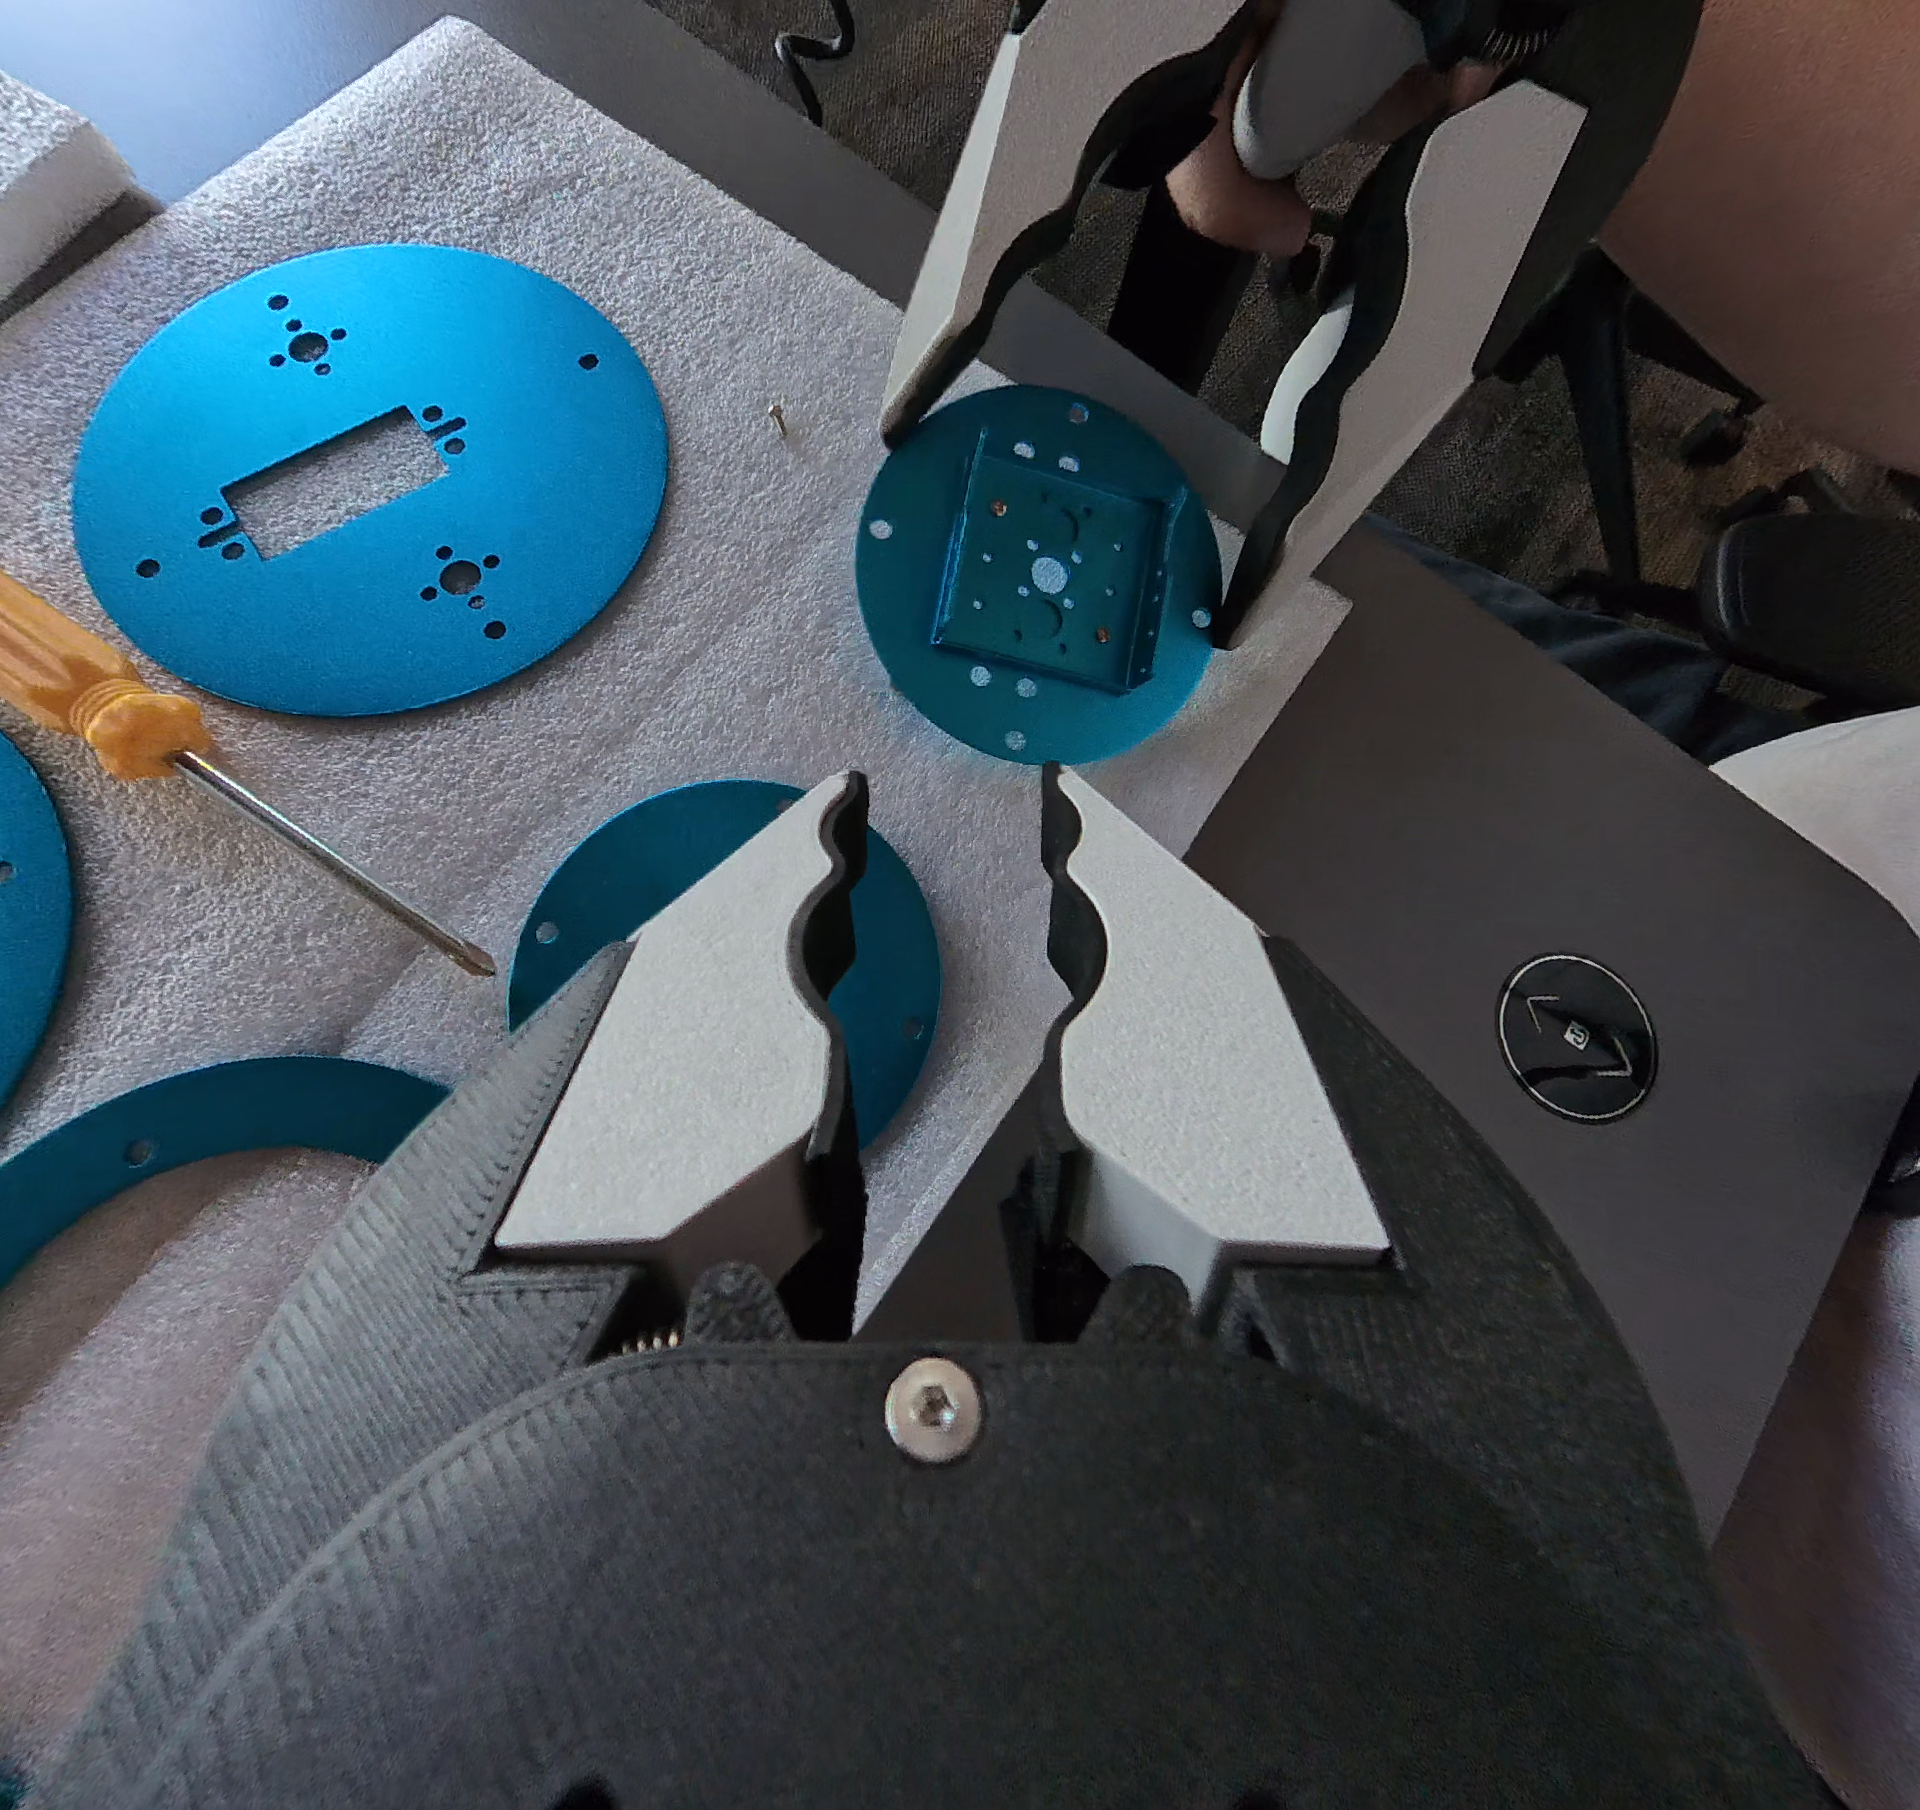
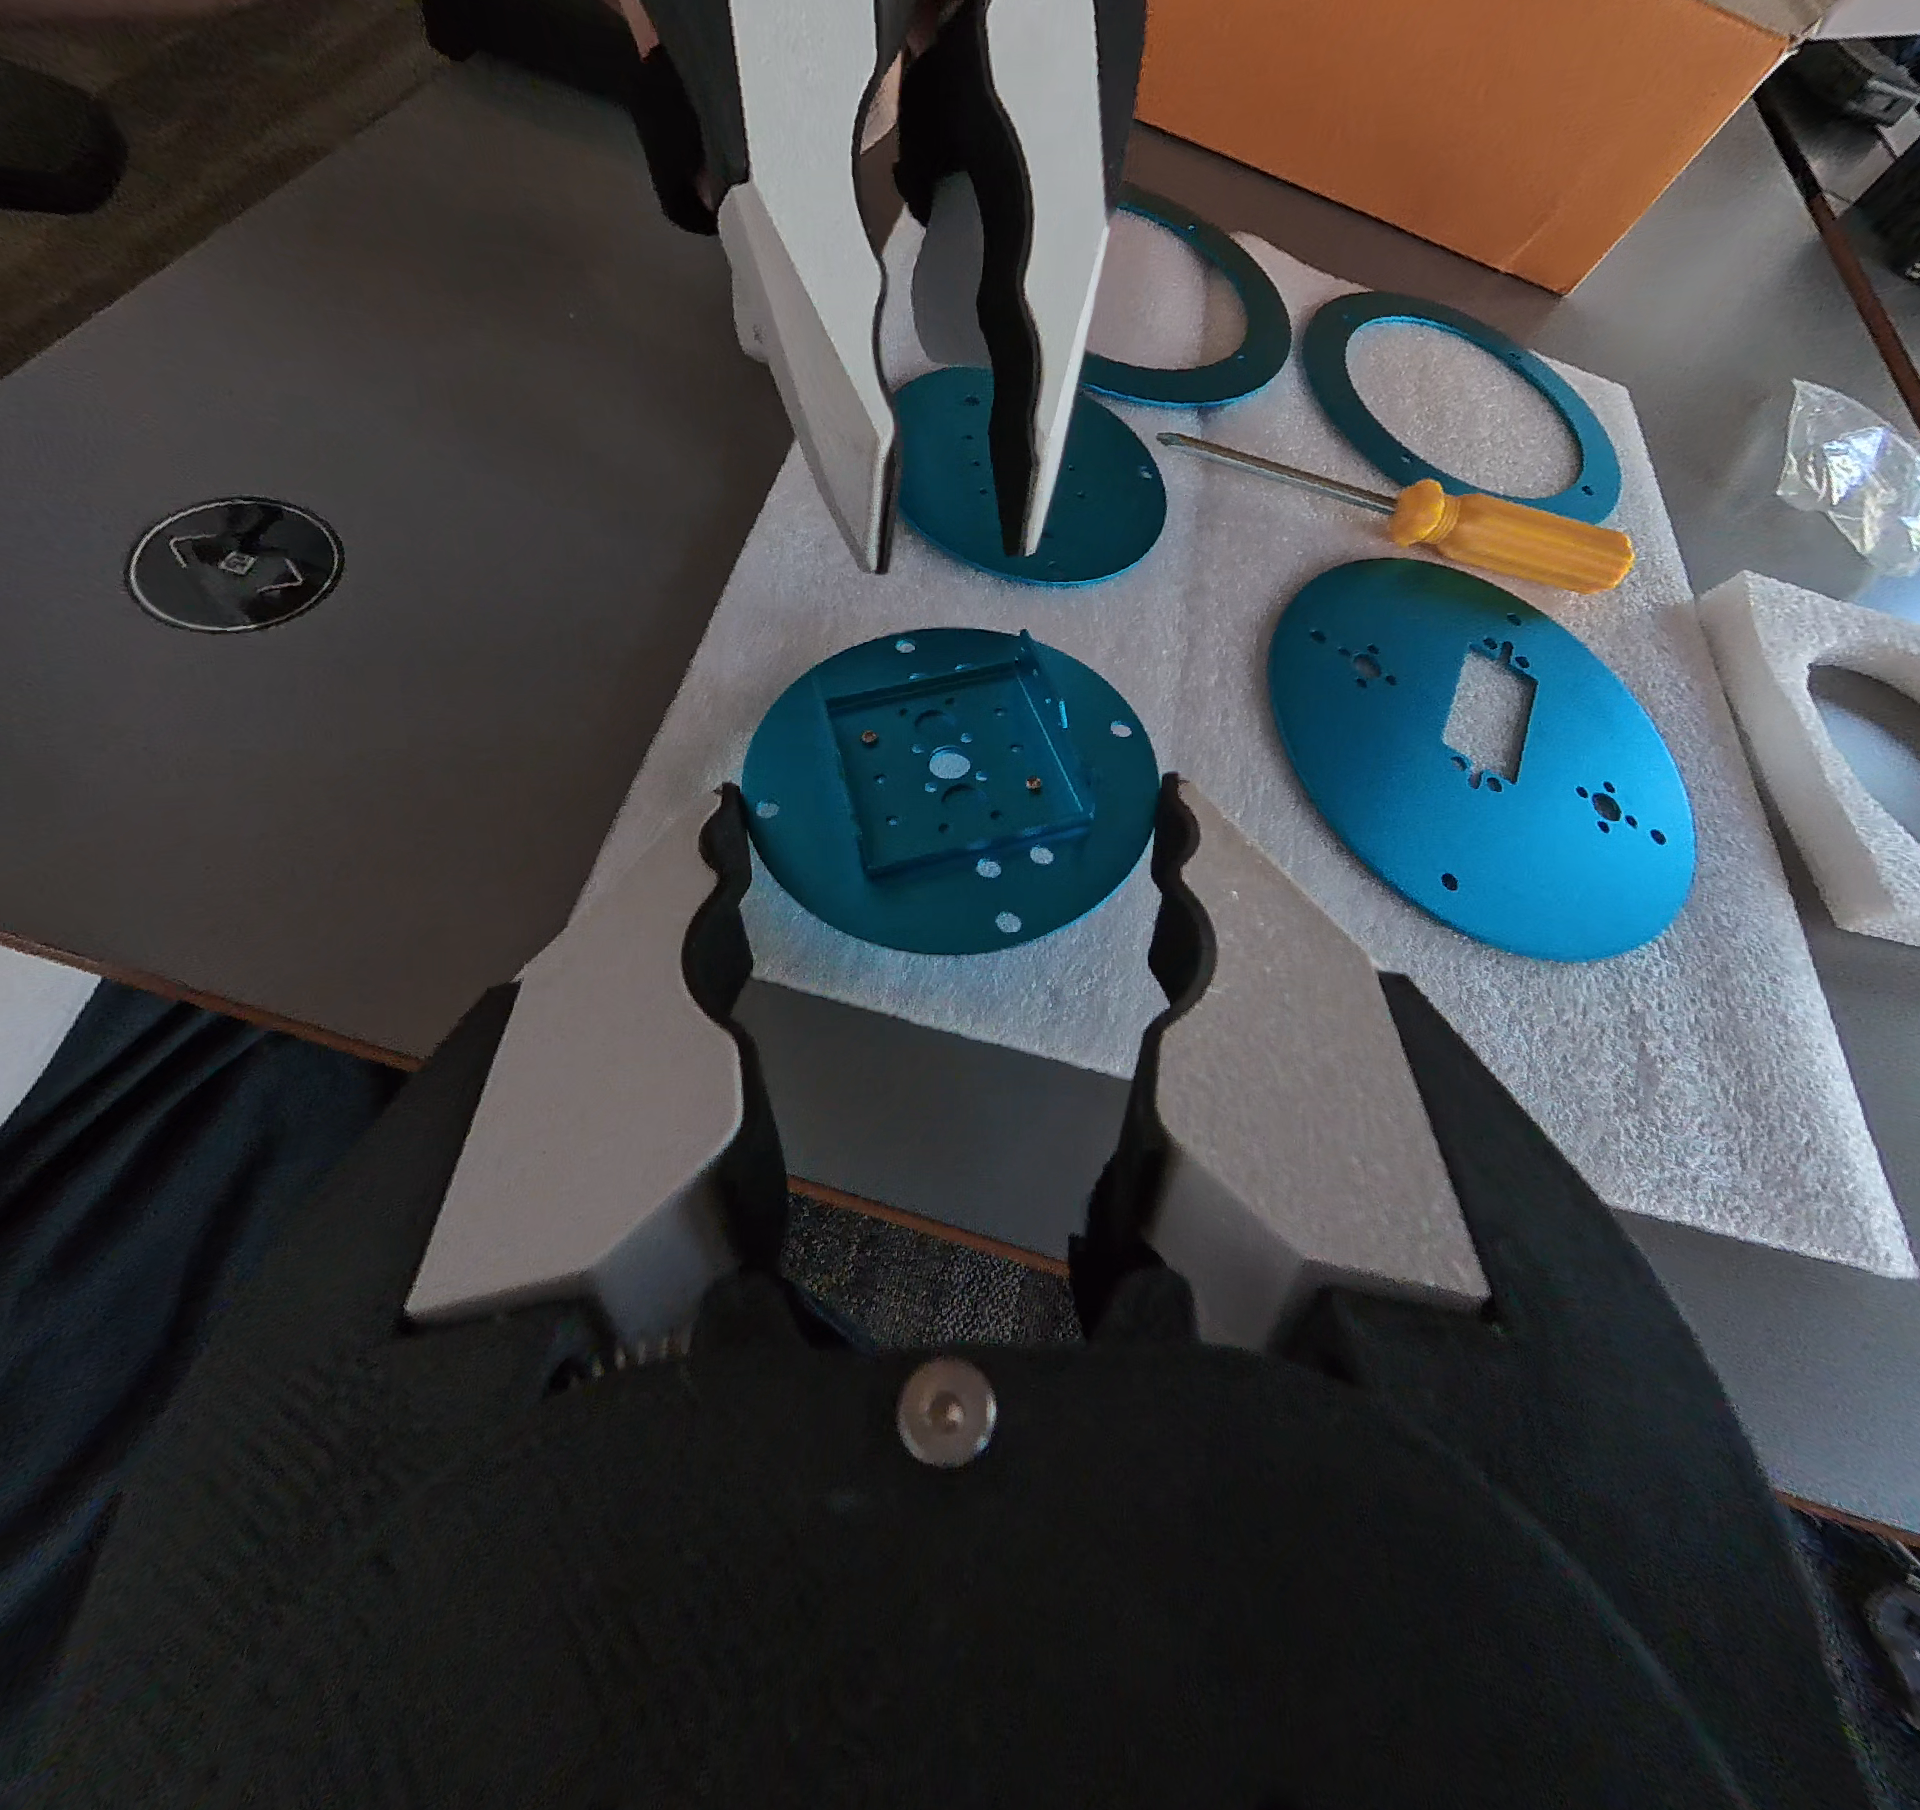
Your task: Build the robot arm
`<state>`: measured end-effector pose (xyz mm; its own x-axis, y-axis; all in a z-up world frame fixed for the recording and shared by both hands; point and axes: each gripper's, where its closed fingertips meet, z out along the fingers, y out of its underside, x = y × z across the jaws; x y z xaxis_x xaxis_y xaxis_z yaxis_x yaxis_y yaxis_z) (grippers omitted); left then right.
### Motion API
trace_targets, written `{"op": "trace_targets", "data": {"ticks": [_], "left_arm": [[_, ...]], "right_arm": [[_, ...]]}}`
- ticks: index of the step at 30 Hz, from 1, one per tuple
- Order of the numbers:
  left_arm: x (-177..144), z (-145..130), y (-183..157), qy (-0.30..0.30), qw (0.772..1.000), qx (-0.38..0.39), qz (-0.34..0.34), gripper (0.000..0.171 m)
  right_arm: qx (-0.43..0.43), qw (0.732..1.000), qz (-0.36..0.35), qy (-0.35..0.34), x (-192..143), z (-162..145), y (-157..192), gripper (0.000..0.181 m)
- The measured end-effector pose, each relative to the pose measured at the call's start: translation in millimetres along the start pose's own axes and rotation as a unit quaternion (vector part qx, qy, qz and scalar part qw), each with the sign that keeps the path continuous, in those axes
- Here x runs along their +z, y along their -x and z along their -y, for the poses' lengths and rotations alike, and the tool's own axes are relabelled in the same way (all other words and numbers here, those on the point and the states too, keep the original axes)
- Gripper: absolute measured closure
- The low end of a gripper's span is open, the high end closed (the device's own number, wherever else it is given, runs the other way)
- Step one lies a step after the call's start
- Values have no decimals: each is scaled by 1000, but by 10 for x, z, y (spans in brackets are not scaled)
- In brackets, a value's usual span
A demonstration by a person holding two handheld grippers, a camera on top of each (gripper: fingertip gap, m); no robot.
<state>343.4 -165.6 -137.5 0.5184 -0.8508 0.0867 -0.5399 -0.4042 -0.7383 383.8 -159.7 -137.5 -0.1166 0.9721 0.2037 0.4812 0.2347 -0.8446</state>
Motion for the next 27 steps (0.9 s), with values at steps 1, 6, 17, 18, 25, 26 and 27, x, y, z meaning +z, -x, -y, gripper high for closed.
{"op": "trace_targets", "data": {"ticks": [1,6,17,18,25,26,27], "left_arm": [[0,-6,0,-1,1000,-3,0,138],[-3,4,-5,-10,1000,-12,0,135],[50,-17,-22,-8,1000,-1,3,118],[60,-22,-24,-6,1000,2,3,116],[120,-34,-28,-7,1000,12,-1,115],[119,-30,-26,-10,1000,10,-2,116],[117,-26,-25,-13,1000,11,-3,116]], "right_arm": [[1,1000,0,0,6,4,-17,104],[23,999,19,18,85,-6,-38,104],[-5,1000,20,16,138,42,-36,104],[-9,1000,20,15,140,47,-37,104],[-22,999,35,12,159,56,-38,104],[-23,999,37,12,161,57,-39,104],[-23,999,38,12,163,56,-40,104]]}}
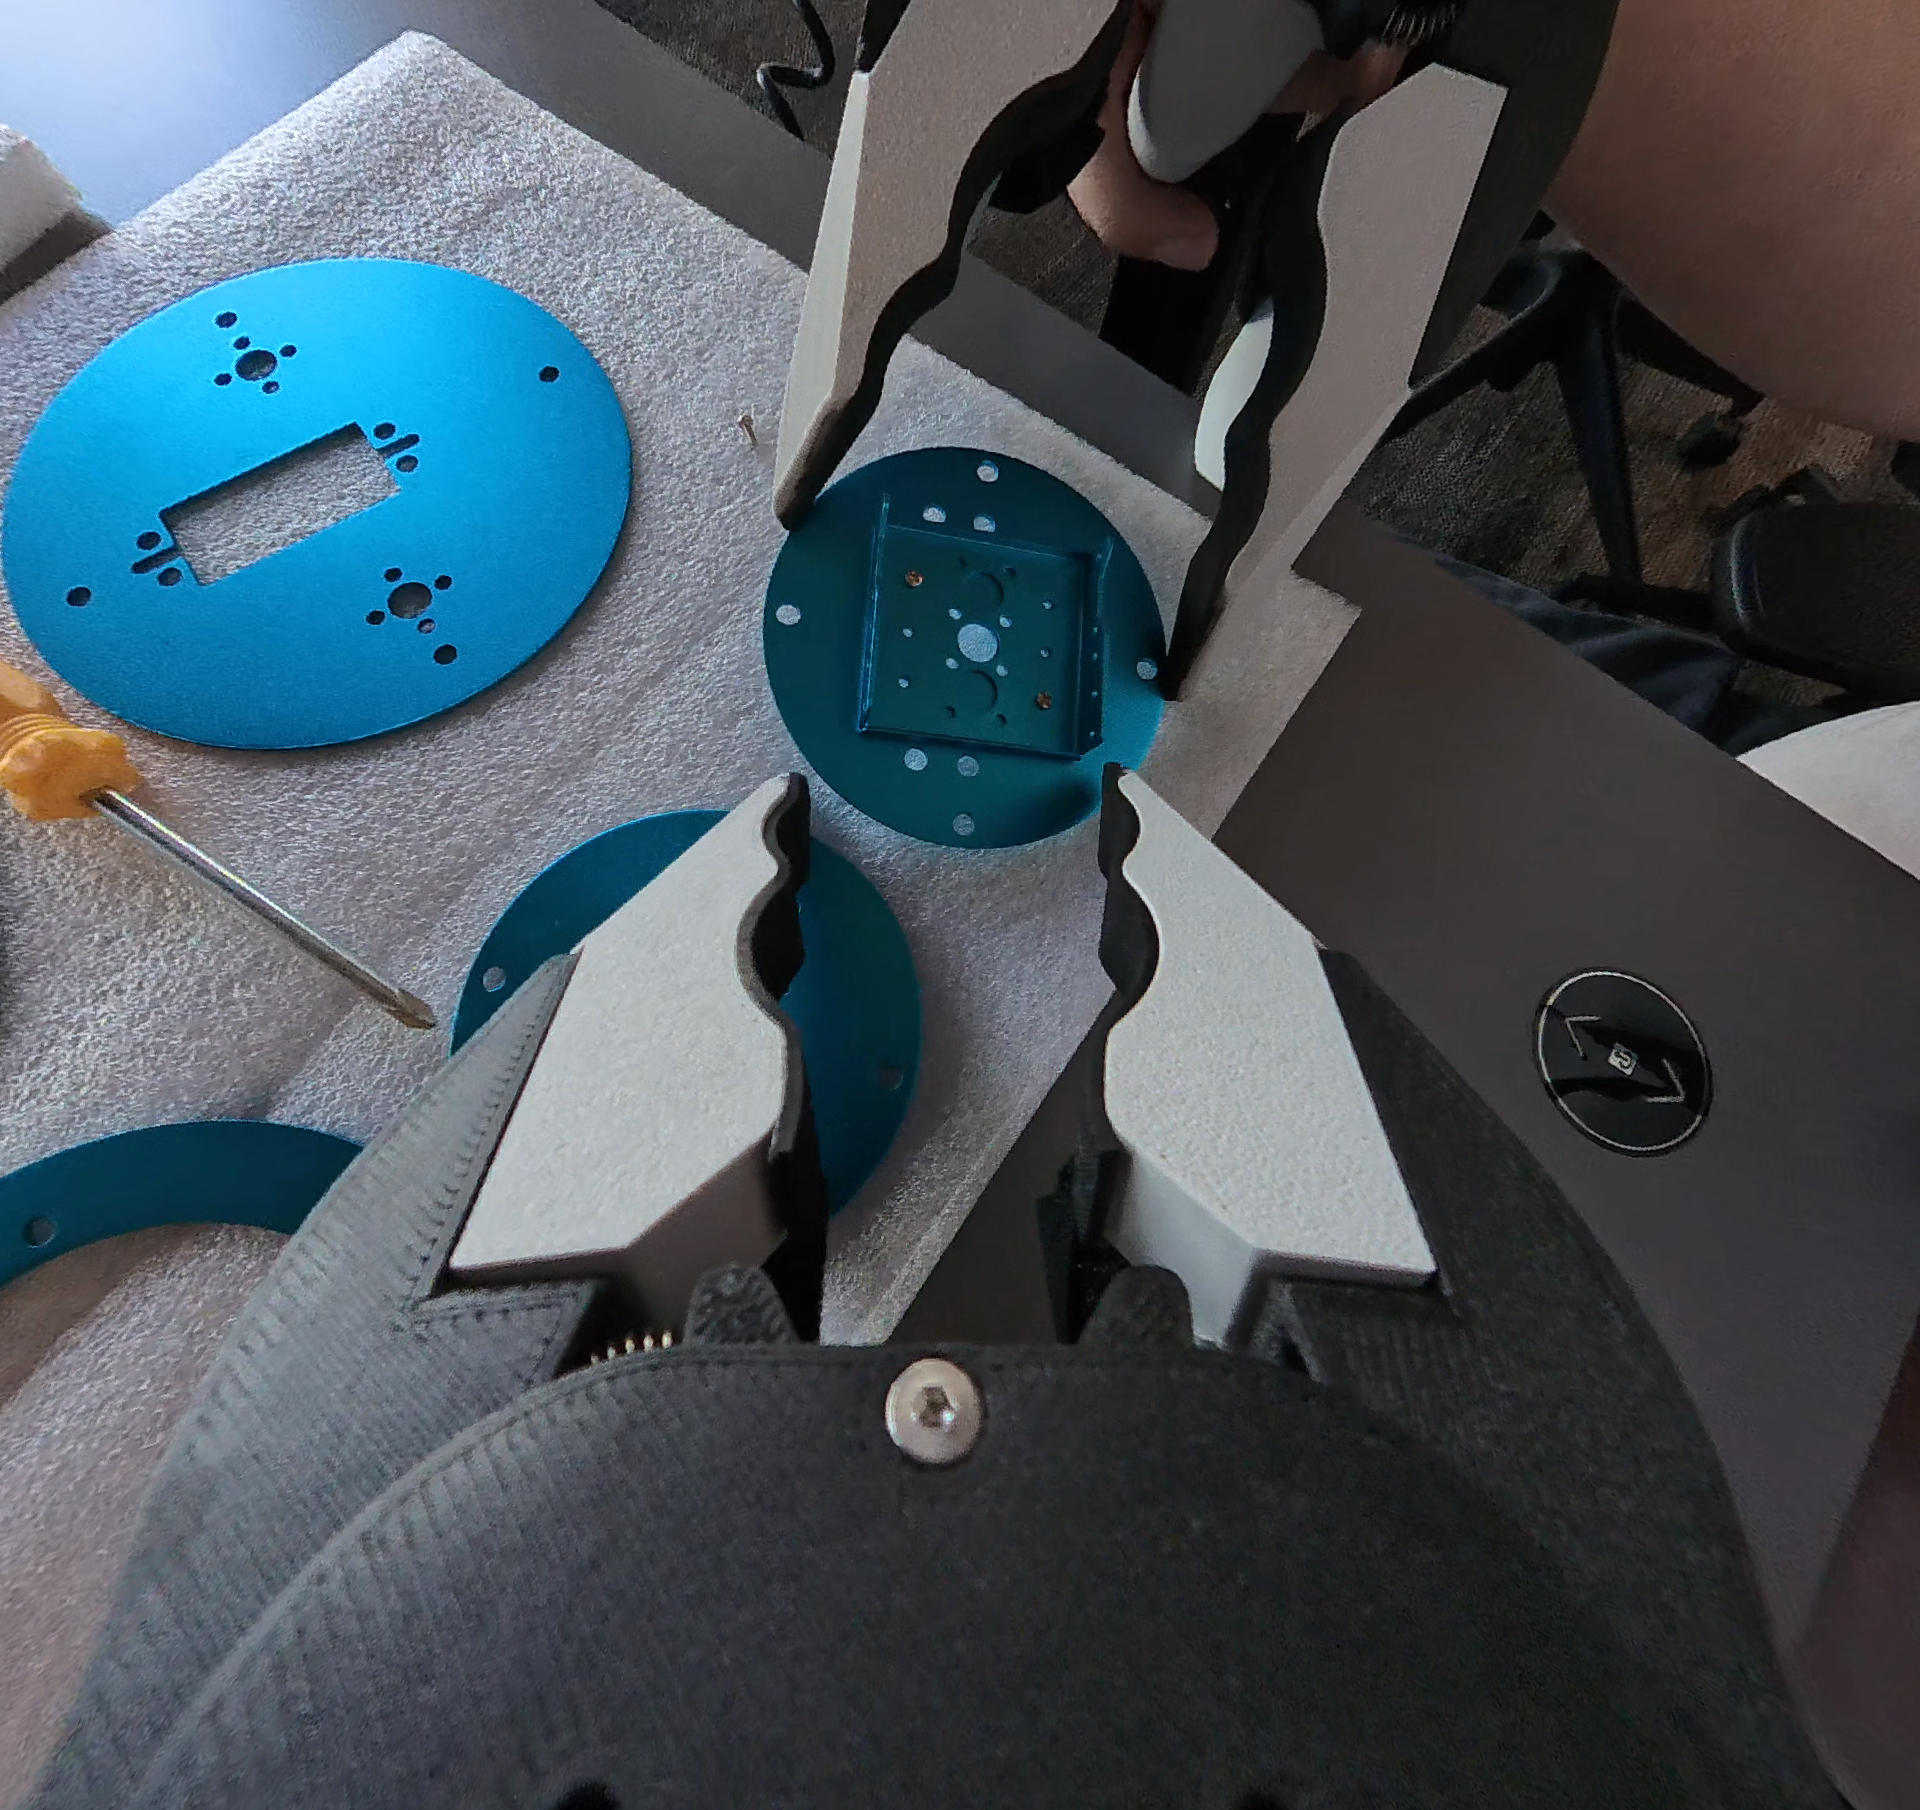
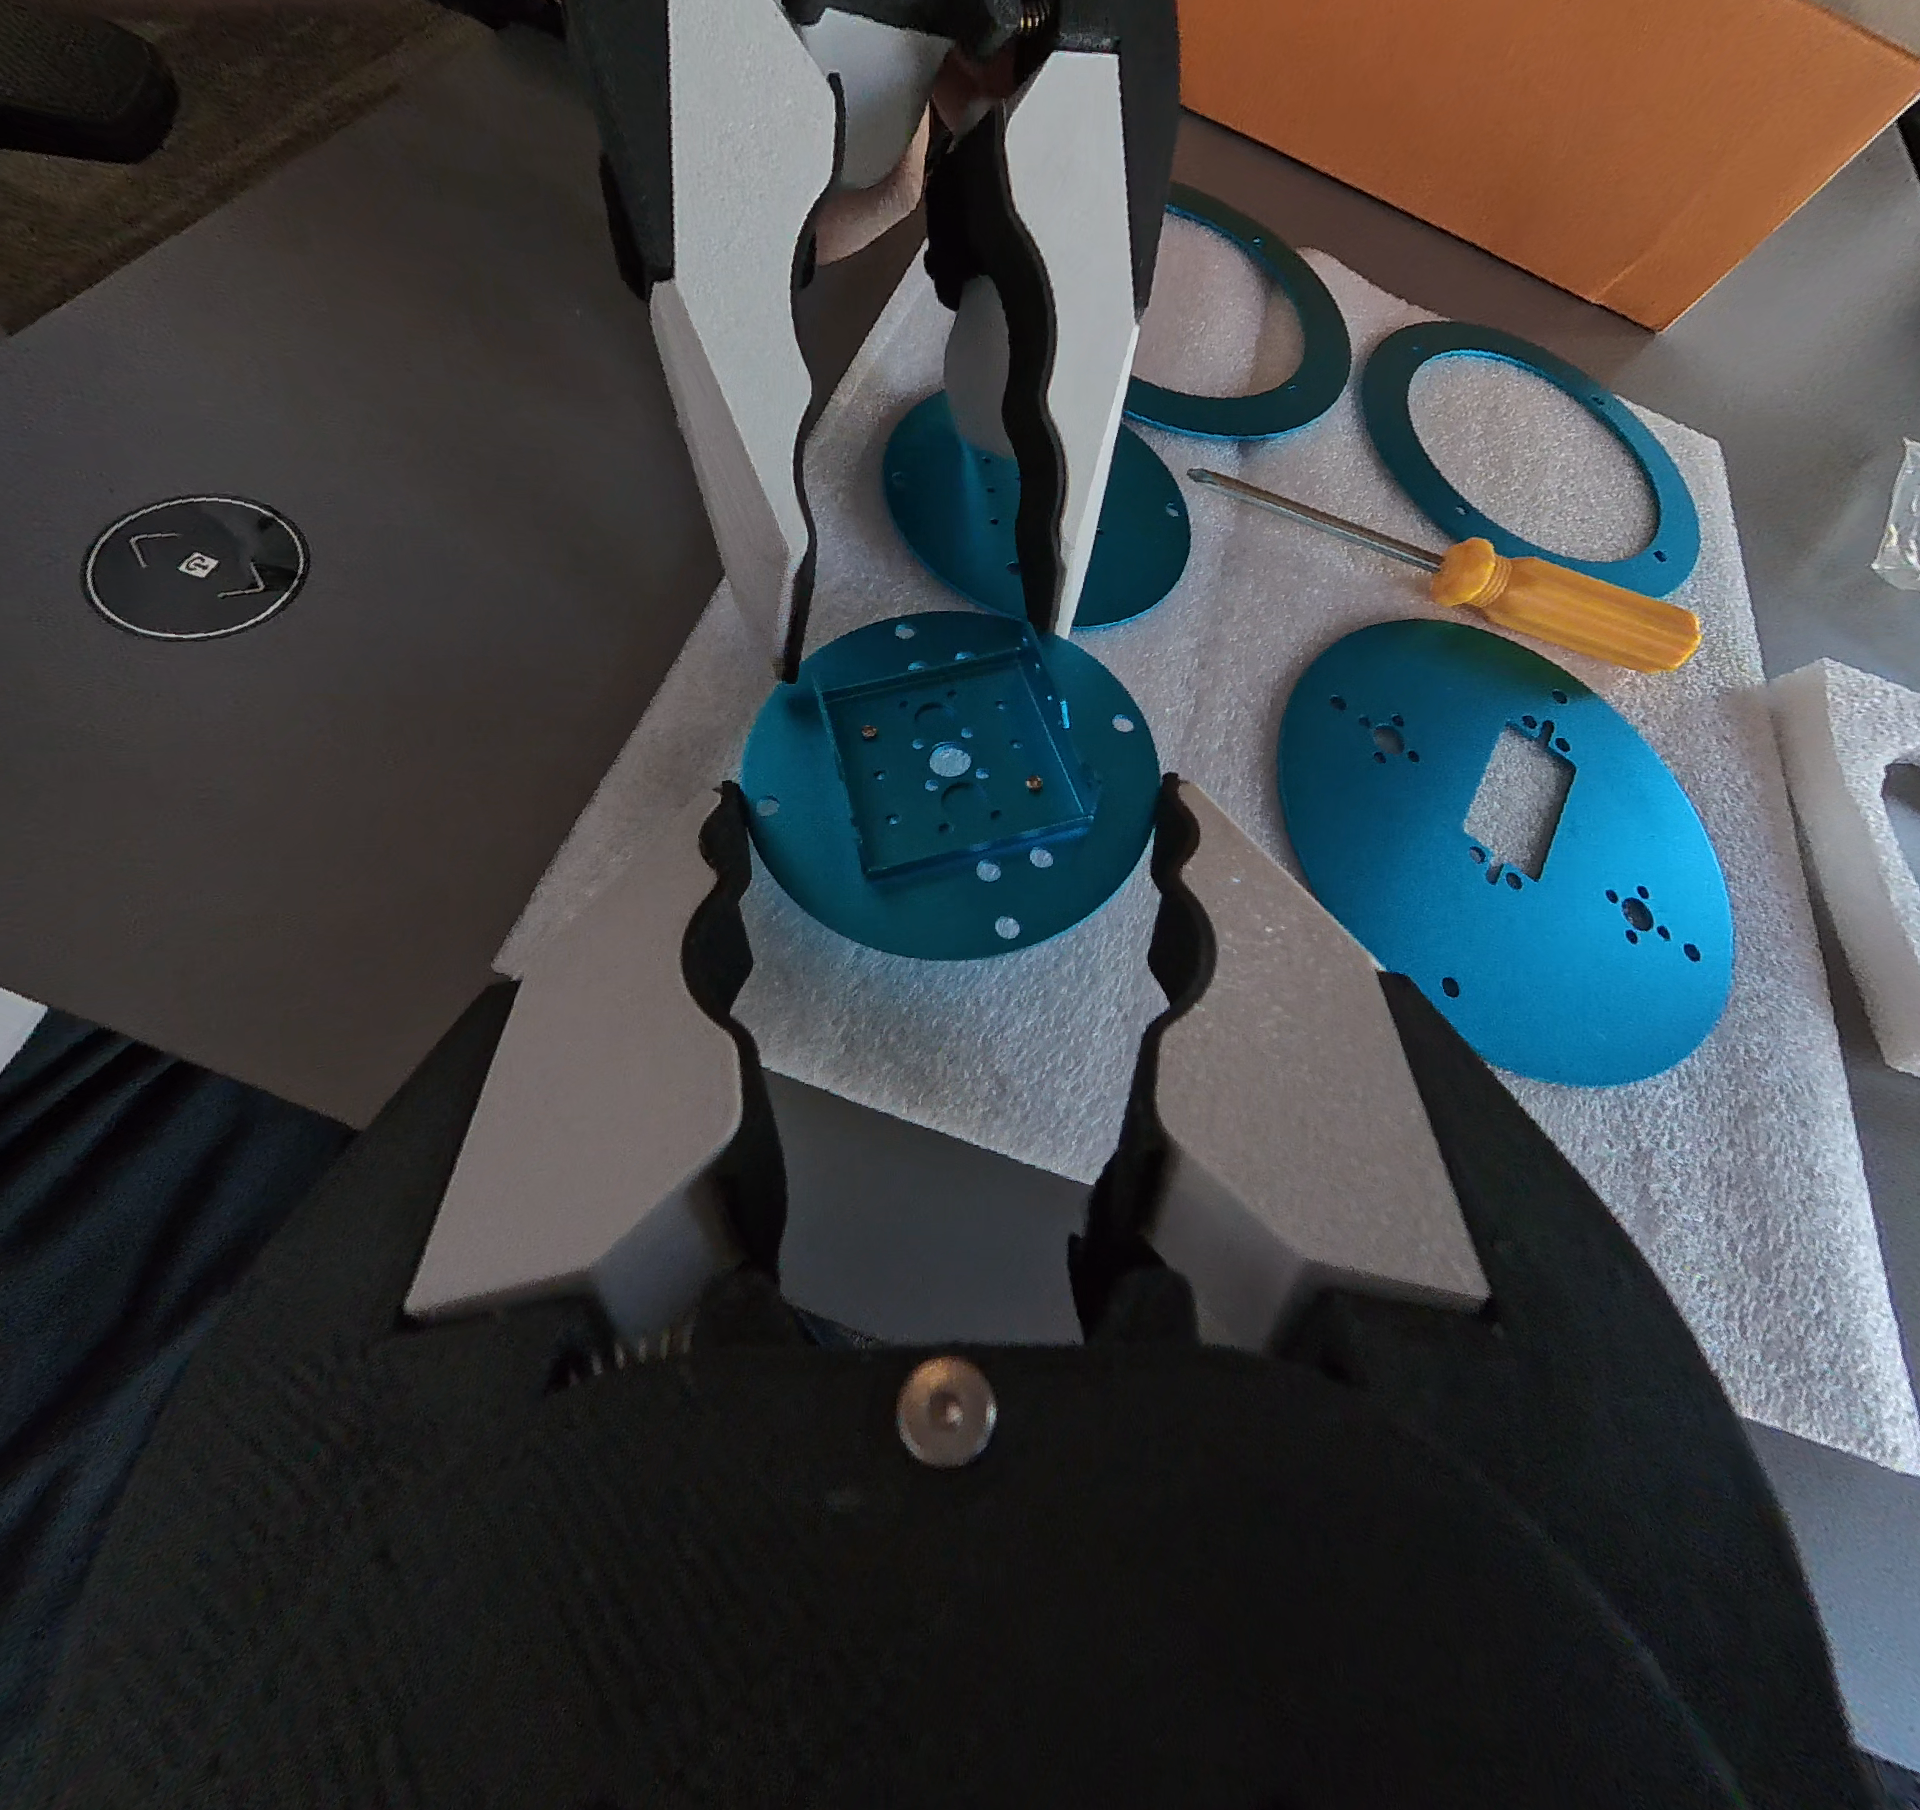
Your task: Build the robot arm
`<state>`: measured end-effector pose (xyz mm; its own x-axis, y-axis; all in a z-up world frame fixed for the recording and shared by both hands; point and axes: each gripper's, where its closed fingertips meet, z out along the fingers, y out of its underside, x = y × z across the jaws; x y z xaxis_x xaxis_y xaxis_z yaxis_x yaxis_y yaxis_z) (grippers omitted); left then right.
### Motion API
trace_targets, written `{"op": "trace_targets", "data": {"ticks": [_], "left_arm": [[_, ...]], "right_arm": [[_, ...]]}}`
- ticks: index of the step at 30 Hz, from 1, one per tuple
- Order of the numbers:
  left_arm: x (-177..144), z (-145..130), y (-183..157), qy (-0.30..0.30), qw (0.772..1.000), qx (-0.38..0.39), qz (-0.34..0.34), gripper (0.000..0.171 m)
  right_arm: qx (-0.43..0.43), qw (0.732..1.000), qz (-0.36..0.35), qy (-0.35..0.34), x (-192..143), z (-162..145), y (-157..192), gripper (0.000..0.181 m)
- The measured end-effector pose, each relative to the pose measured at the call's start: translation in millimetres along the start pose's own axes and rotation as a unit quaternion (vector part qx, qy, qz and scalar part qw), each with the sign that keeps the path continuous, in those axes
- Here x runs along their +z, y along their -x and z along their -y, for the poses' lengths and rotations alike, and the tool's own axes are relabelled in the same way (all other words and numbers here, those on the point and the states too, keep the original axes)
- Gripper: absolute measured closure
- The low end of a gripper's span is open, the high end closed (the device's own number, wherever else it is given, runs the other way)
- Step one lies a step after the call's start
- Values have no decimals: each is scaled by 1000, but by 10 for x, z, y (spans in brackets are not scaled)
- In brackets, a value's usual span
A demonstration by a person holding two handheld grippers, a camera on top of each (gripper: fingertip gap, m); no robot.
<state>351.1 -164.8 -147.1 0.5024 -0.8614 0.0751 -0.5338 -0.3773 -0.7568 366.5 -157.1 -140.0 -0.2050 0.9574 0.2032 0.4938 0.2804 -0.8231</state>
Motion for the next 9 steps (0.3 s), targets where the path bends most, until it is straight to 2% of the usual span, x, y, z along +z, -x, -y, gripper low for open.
{"op": "trace_targets", "data": {"ticks": [9], "left_arm": [[5,-18,-6,3,1000,20,3,115]], "right_arm": [[26,1000,13,1,17,-23,-25,104]]}}
